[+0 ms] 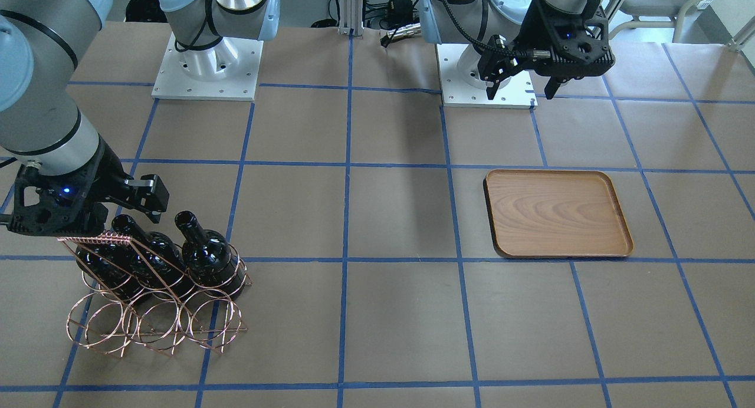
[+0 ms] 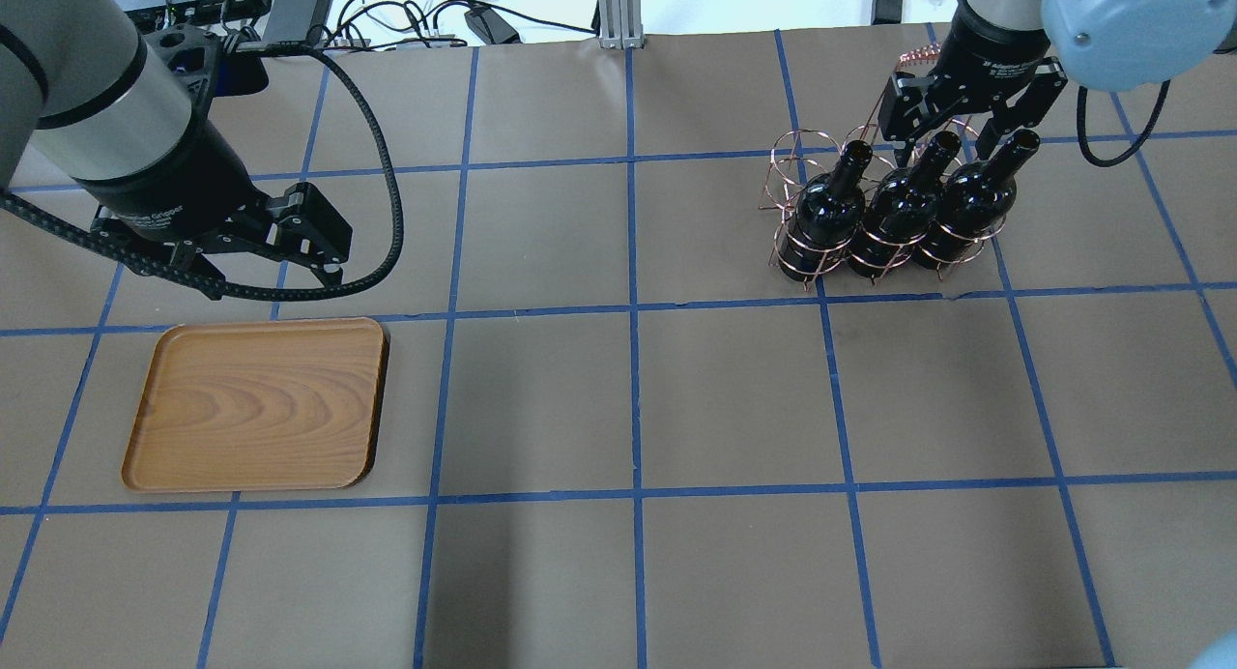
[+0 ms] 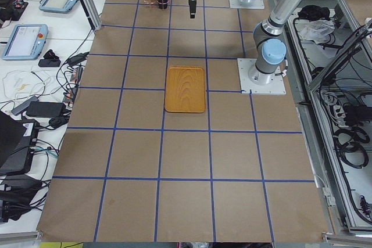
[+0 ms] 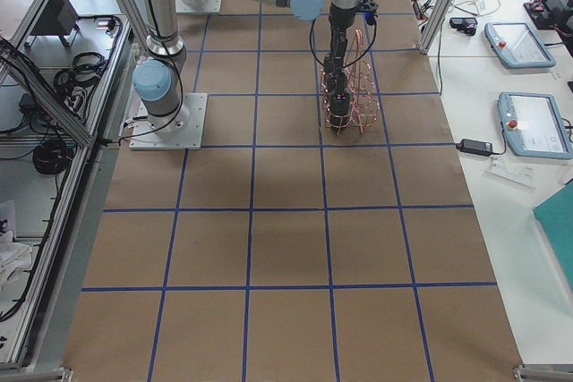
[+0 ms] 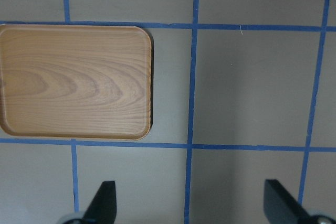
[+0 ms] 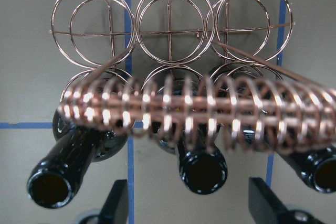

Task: Take wine from basket and place on tray
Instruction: 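Close the right gripper on the bottle neck and lift it from the rack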

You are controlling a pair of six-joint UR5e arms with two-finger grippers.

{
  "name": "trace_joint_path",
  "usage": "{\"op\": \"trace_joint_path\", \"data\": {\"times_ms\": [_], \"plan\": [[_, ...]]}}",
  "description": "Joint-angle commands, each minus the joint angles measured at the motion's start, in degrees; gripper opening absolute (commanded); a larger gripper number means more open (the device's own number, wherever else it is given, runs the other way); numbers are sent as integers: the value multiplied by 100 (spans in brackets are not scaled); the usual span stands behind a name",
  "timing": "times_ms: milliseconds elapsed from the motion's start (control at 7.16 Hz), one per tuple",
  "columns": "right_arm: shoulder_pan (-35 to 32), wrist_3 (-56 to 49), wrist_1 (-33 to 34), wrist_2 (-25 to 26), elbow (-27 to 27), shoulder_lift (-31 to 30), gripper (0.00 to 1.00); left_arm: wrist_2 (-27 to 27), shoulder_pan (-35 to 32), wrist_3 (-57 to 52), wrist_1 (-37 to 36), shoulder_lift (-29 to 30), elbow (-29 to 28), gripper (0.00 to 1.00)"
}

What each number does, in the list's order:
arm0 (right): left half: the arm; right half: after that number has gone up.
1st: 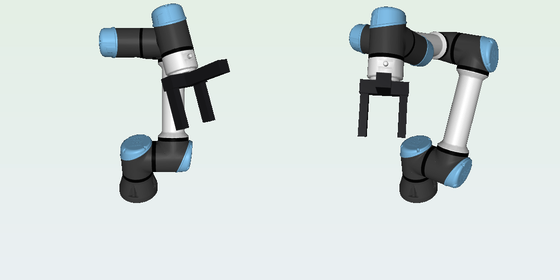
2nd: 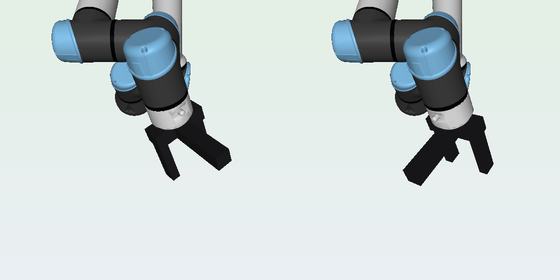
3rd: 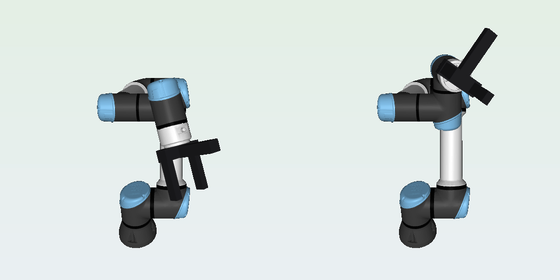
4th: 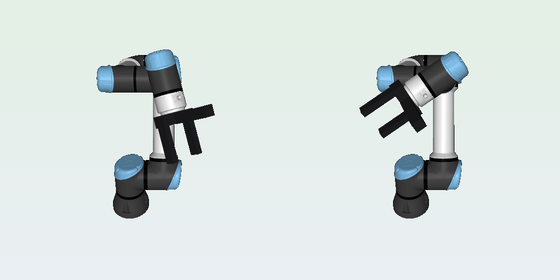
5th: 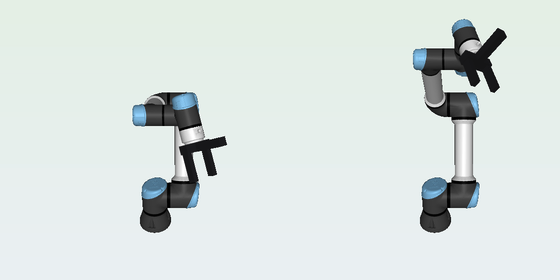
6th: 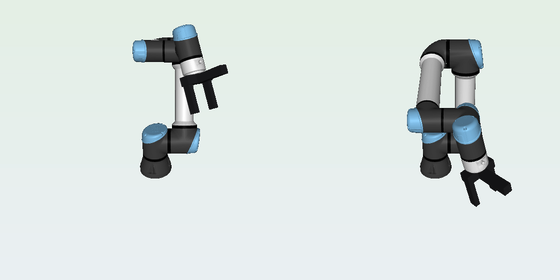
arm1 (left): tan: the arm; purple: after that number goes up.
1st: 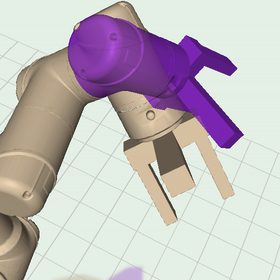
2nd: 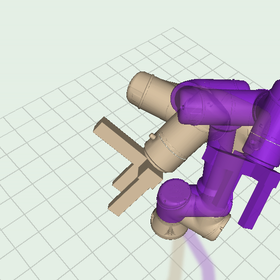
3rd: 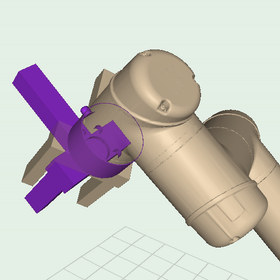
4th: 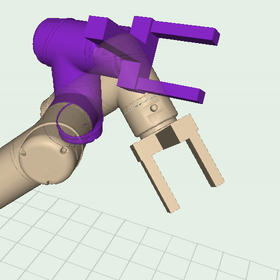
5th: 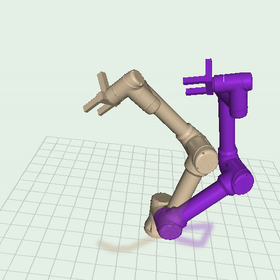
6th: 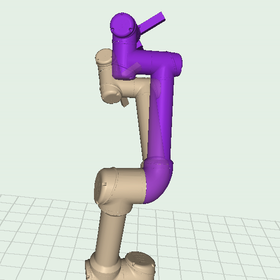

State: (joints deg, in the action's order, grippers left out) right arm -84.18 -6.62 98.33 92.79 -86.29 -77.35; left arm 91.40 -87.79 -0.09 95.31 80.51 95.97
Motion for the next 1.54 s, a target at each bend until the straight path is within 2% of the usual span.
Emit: {"op": "trace_joint_path", "data": {"times_ms": [0,140,279,419,559,699,838,978,1118,1257,1397], "plan": [[16,-14,256,-6,-11,175,61,10,-2,-9,5,0,0,100],[16,-14,335,-6,-2,202,60,-8,-10,0,5,0,0,100],[16,-23,318,-15,-11,237,53,-16,-10,0,-3,0,0,100],[16,-15,310,-15,-11,247,34,-25,-19,-9,-12,0,0,100],[16,-14,318,-24,24,238,26,-25,-10,-9,-30,0,-8,100],[24,-14,318,-24,68,212,13,-25,-10,17,-39,0,-9,100],[24,-14,318,-33,77,185,13,-34,-19,79,-65,-9,-9,100],[24,29,257,-259,347,142,13,-25,-10,44,-65,-9,-9,100],[24,82,-526,-461,950,80,13,-25,-10,79,-65,-9,-9,100],[24,82,-1161,-420,1434,62,13,-25,-10,71,-56,-9,-9,100],[7,91,-1585,-385,1674,-147,13,-60,-19,105,-65,-9,0,100]]}}
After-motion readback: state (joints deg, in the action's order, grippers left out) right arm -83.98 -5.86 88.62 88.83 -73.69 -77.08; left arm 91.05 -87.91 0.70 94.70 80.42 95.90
